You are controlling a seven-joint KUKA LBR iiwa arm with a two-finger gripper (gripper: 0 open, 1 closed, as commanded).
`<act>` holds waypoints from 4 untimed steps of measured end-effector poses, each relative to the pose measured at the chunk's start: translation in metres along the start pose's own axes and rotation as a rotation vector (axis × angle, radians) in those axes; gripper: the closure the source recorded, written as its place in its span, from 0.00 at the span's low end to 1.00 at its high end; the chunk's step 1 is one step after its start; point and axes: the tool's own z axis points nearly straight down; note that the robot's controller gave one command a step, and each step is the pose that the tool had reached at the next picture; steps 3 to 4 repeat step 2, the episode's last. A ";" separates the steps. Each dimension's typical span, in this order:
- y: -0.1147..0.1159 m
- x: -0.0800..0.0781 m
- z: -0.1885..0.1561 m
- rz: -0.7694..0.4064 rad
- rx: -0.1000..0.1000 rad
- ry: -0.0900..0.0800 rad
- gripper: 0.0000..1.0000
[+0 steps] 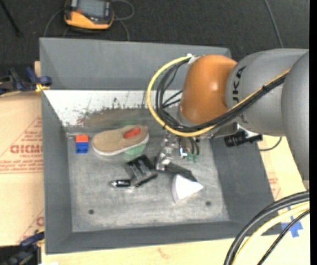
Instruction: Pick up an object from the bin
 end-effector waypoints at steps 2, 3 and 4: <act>-0.003 0.012 0.003 -0.283 0.001 0.002 1.00; -0.003 0.012 0.003 -0.283 0.001 0.002 1.00; -0.003 0.012 0.003 -0.283 0.001 0.002 1.00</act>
Offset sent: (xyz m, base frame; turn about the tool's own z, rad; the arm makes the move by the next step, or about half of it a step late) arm -0.0188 0.0002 -0.0013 -0.3453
